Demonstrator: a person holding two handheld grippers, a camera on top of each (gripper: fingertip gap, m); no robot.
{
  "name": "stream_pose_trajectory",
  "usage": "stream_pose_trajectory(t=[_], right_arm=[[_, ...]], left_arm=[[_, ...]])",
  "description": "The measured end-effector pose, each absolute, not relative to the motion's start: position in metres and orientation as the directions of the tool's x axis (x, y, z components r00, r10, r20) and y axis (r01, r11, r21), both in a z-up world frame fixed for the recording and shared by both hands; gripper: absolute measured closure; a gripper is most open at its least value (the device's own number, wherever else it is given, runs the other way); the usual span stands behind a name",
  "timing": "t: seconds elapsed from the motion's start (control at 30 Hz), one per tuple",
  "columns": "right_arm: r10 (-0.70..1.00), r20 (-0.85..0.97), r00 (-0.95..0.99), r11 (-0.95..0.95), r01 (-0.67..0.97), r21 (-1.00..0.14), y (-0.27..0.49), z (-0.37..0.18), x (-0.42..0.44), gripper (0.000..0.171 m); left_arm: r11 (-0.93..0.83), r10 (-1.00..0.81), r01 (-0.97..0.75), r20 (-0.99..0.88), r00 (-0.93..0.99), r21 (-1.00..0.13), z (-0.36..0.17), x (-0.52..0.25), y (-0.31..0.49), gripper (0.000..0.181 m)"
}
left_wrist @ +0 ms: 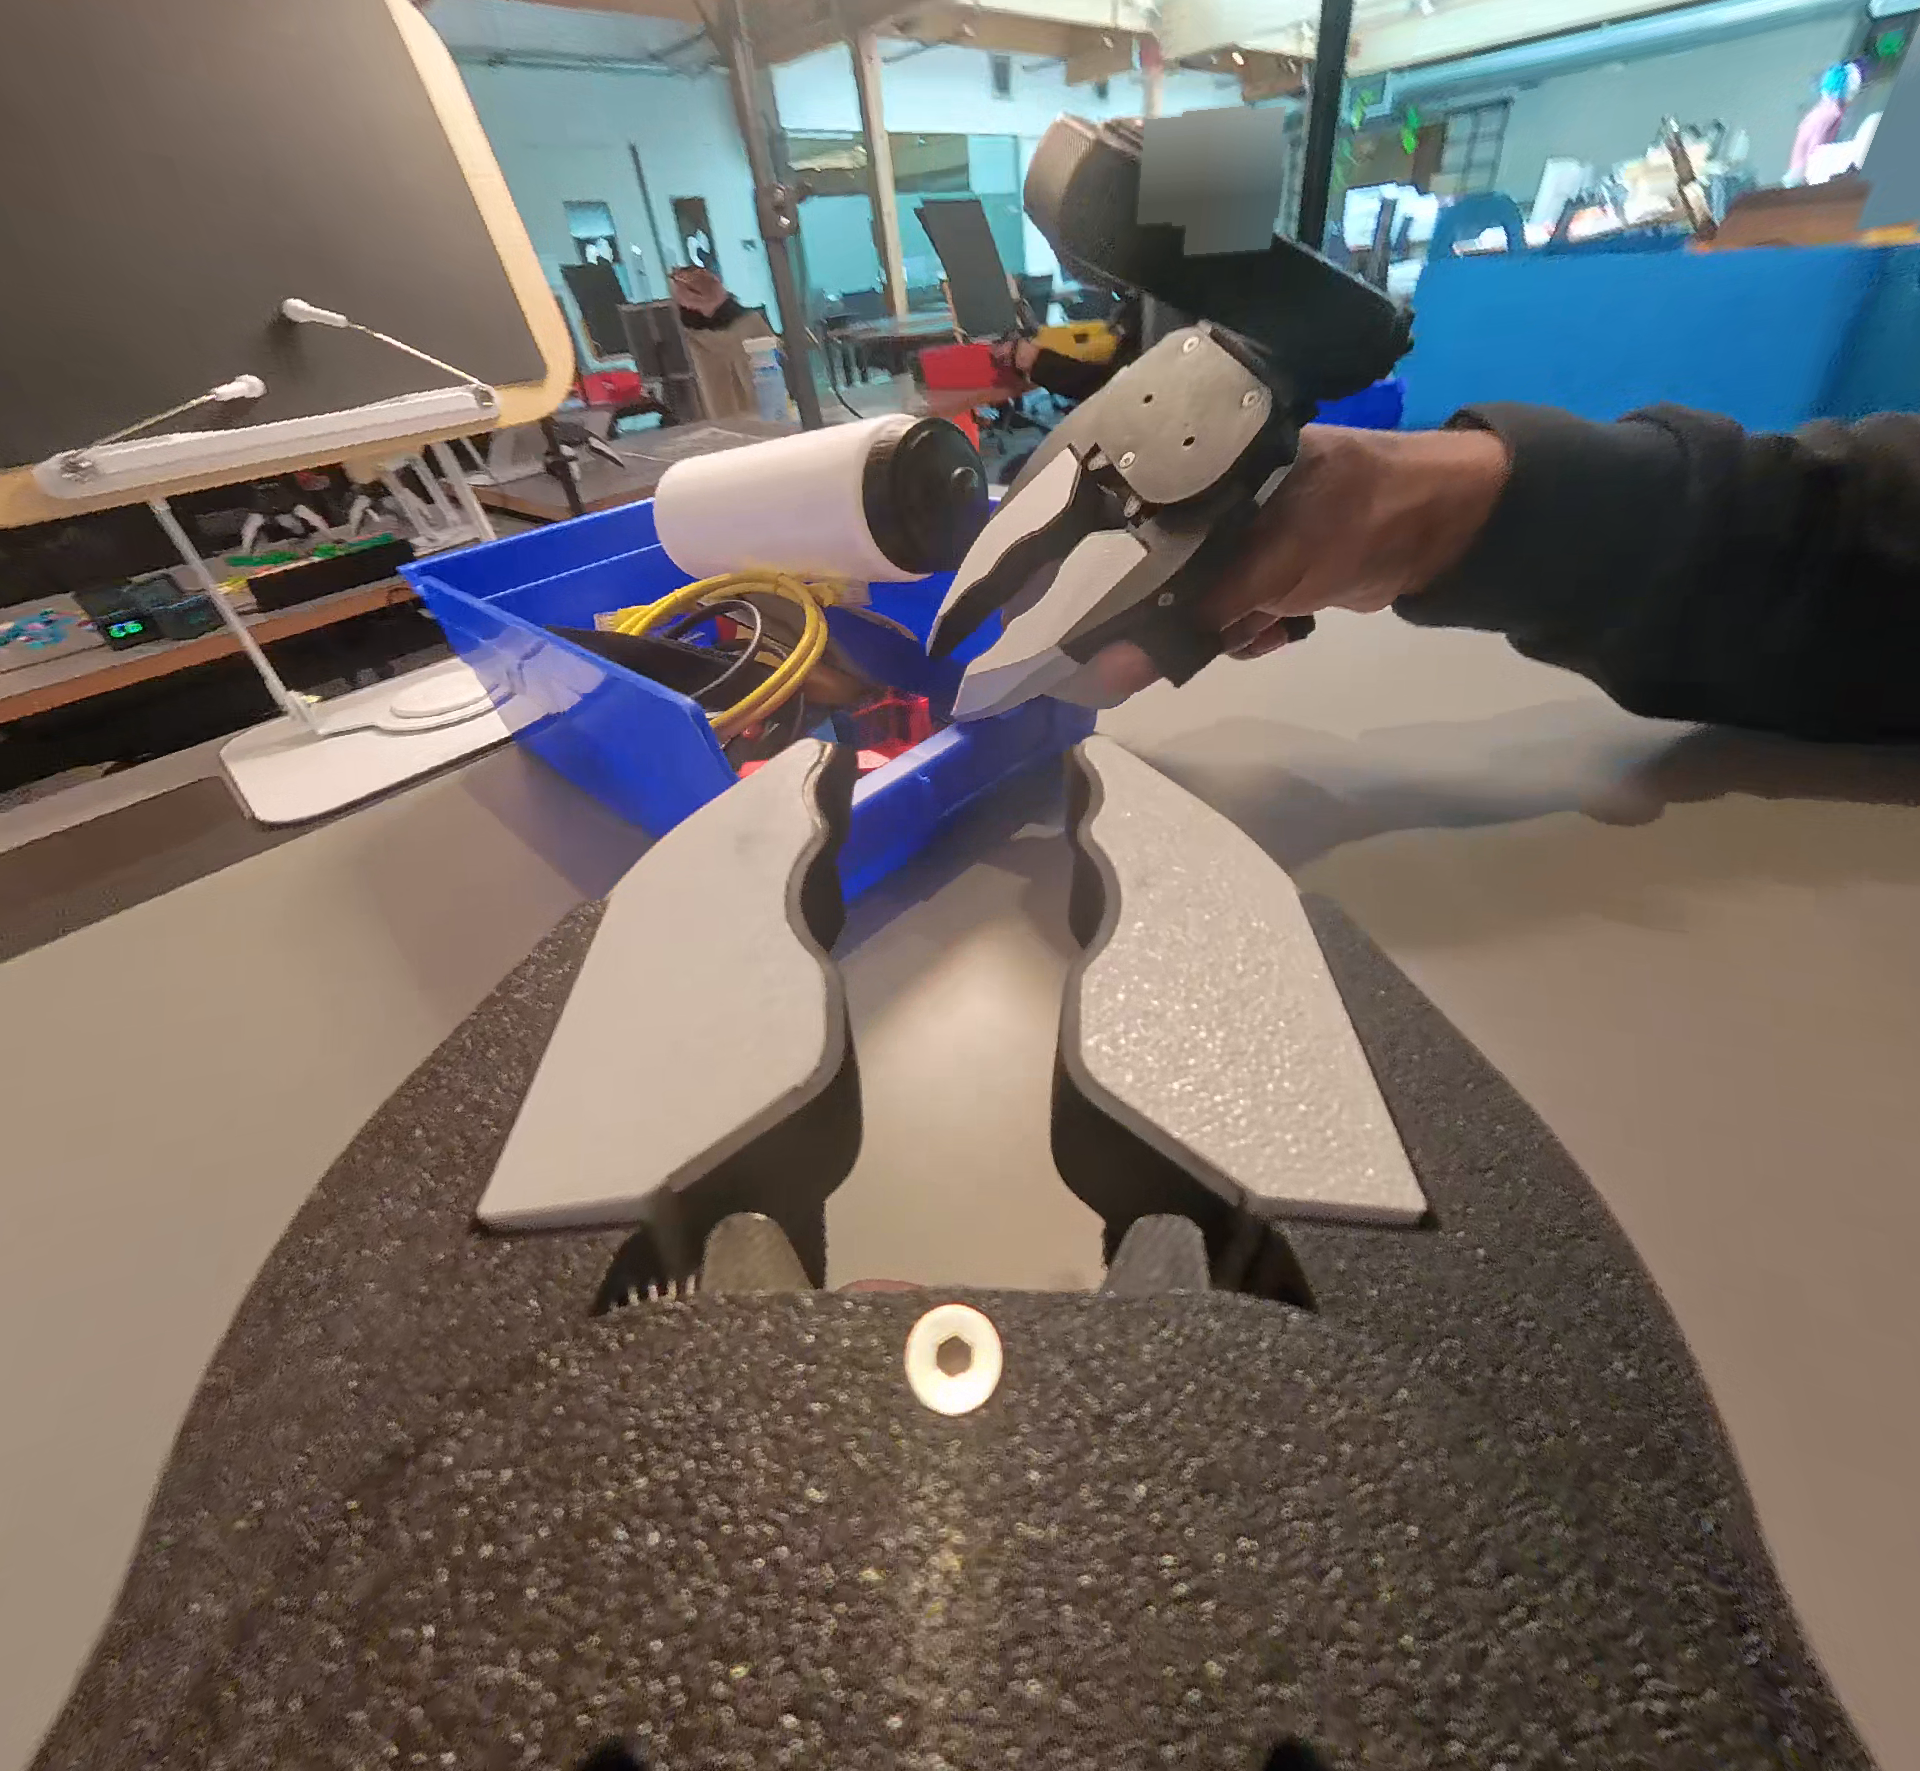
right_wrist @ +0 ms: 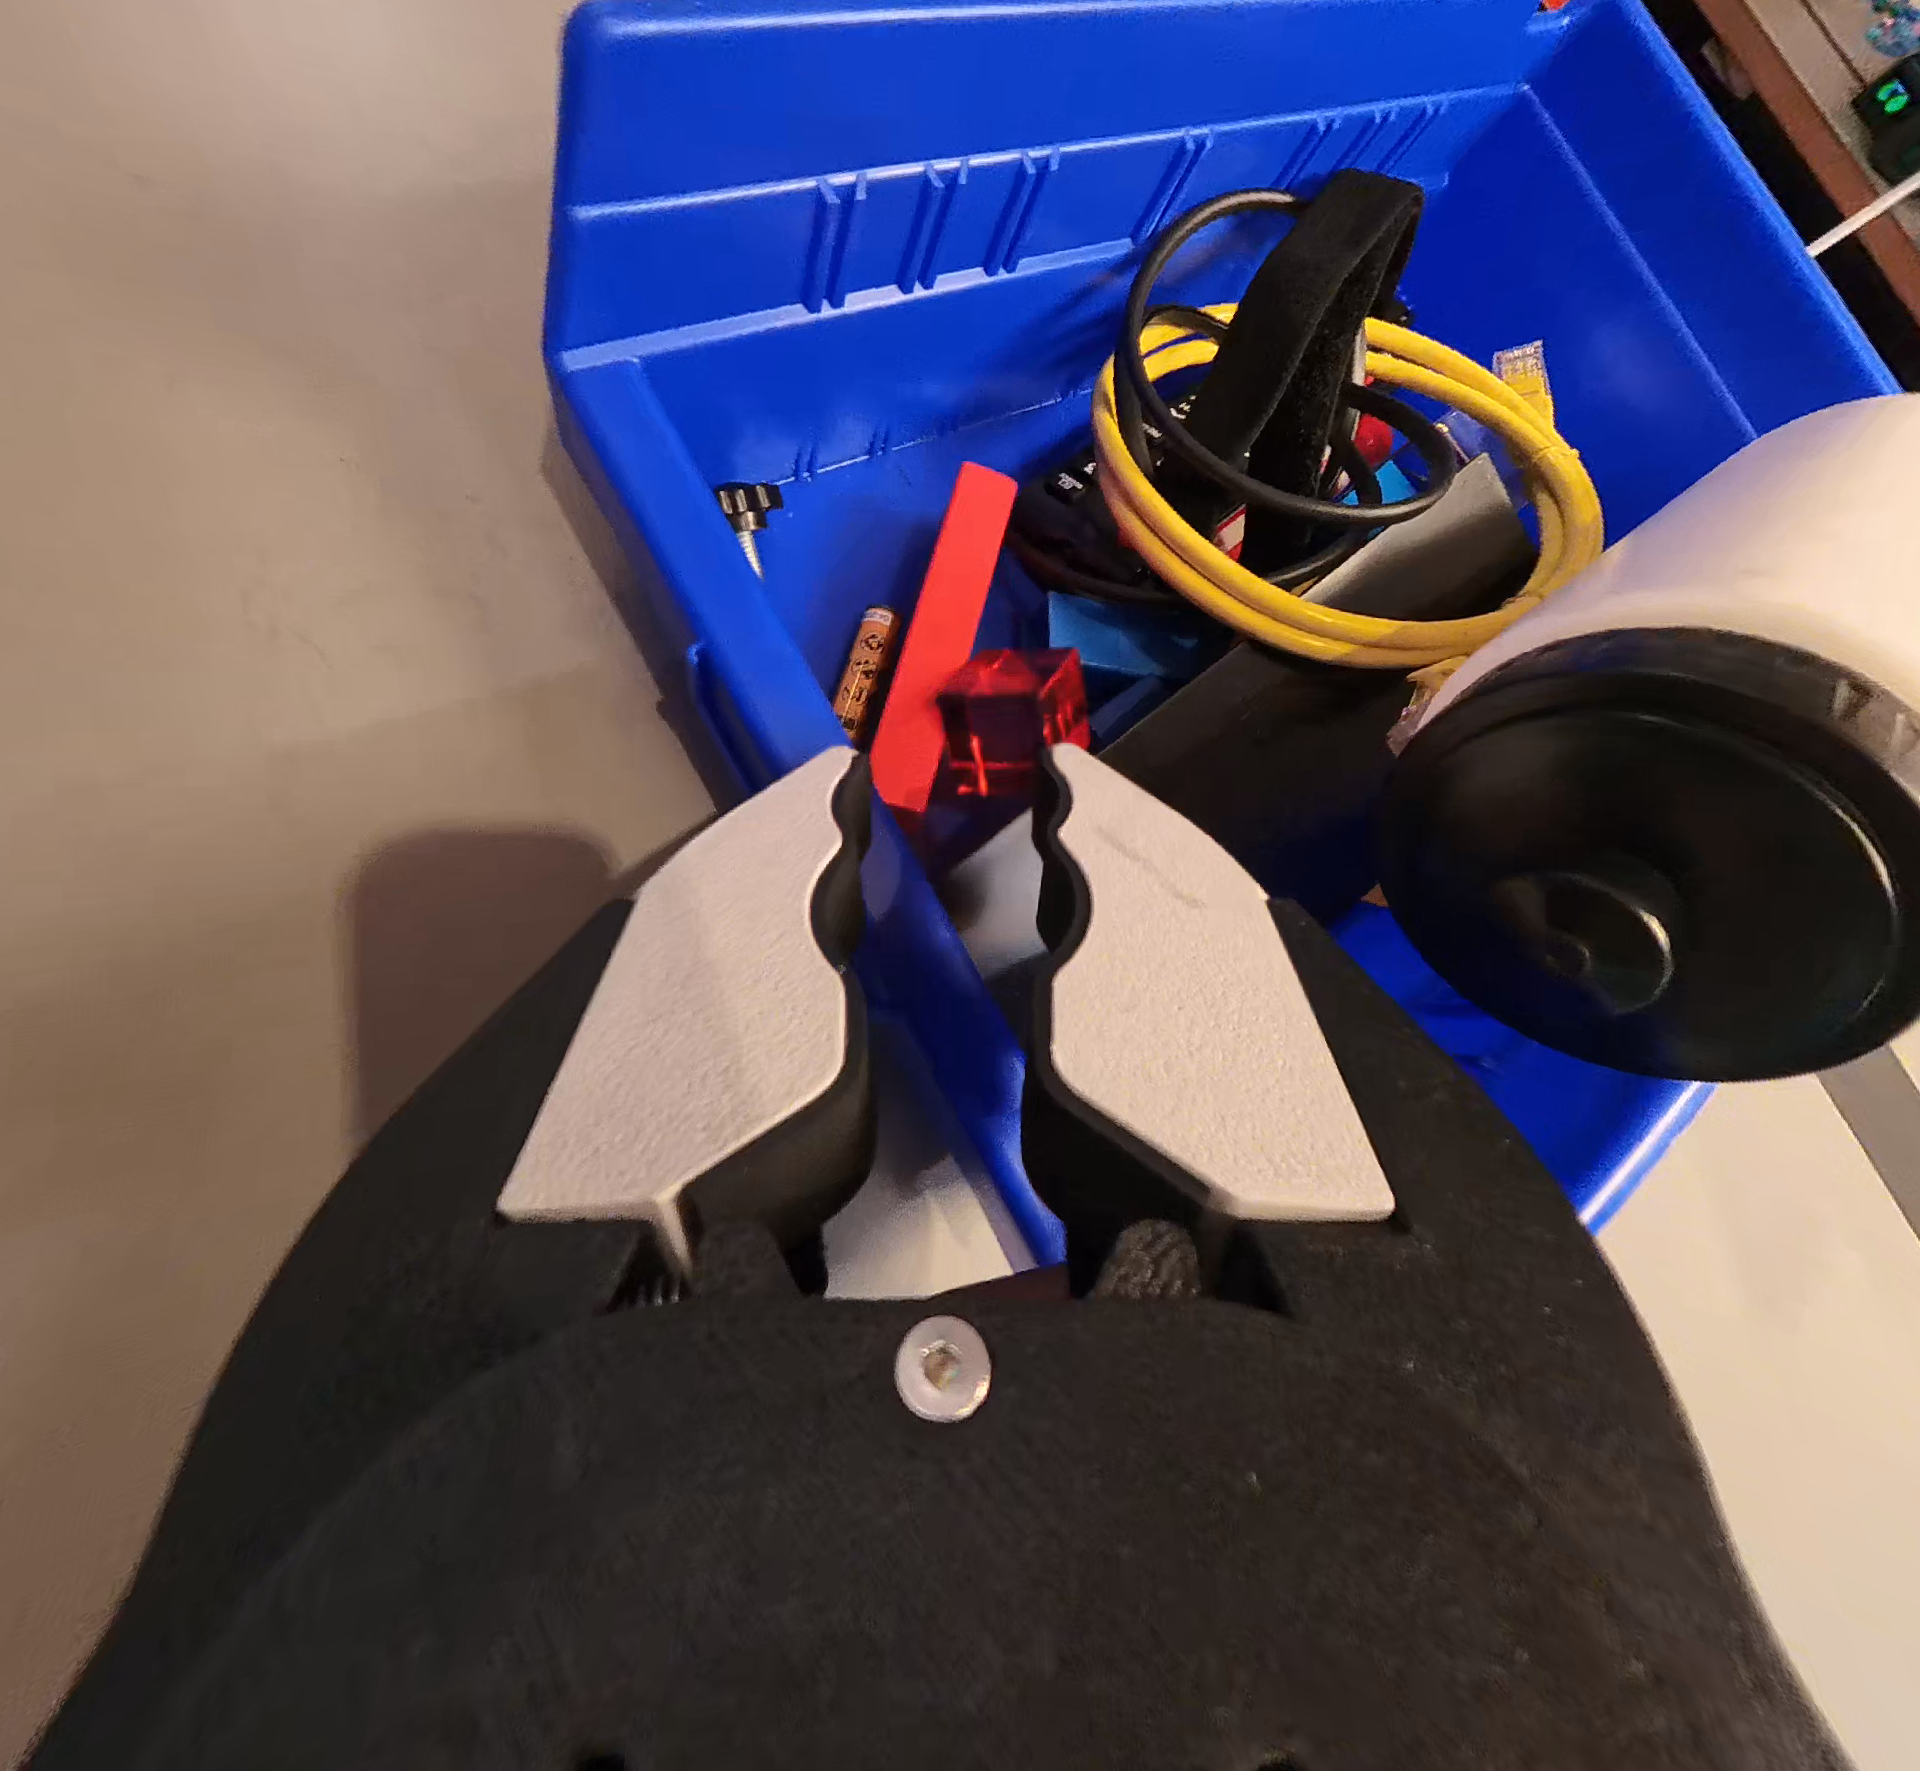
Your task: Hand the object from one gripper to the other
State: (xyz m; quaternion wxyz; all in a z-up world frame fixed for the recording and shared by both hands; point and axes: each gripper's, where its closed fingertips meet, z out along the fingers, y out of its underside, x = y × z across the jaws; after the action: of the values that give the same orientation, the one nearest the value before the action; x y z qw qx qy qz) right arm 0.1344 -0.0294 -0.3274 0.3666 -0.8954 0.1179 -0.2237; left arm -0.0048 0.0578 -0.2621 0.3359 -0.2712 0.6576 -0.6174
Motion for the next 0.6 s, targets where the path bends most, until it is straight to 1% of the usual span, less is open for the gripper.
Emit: stream_pose_trajectory(t=[0.13, 0.2, 0.23, 0.33, 0.4, 0.53, 0.6], right_arm=[[-0.342, 0.252, 0.905, -0.702, -0.068, -0.709, -0.036, -0.331, 0.124, 0.141], [-0.287, 0.208, 0.935, -0.747, -0.082, -0.660, -0.042, -0.343, 0.112, 0.139], [-0.278, 0.236, 0.931, -0.763, -0.065, -0.643, -0.046, -0.346, 0.113, 0.131], [-0.248, 0.324, 0.913, -0.799, -0.004, -0.601, -0.056, -0.350, 0.114, 0.132], [-0.236, 0.346, 0.908, -0.797, 0.024, -0.604, -0.059, -0.350, 0.113, 0.132], [-0.192, 0.340, 0.921, -0.802, 0.053, -0.595, -0.068, -0.351, 0.106, 0.135], [-0.157, 0.328, 0.932, -0.809, 0.069, -0.583, -0.076, -0.351, 0.101, 0.135]], left_arm=[[0.224, -0.709, 0.035, -0.188, -0.680, -0.974, -0.252, 0.021, 0.055, 0.136], [0.293, -0.671, 0.024, -0.223, -0.707, -0.956, -0.244, 0.038, 0.054, 0.134], [0.324, -0.648, 0.024, -0.240, -0.723, -0.946, -0.240, 0.048, 0.052, 0.134], [0.420, -0.577, 0.027, -0.290, -0.763, -0.907, -0.235, 0.084, 0.042, 0.135], [0.482, -0.521, 0.028, -0.312, -0.795, -0.876, -0.241, 0.107, 0.033, 0.135], [0.530, -0.508, 0.020, -0.336, -0.793, -0.847, -0.255, 0.157, 0.027, 0.134], [0.495, -0.520, 0.054, -0.345, -0.782, -0.867, -0.250, 0.174, 0.026, 0.132]])
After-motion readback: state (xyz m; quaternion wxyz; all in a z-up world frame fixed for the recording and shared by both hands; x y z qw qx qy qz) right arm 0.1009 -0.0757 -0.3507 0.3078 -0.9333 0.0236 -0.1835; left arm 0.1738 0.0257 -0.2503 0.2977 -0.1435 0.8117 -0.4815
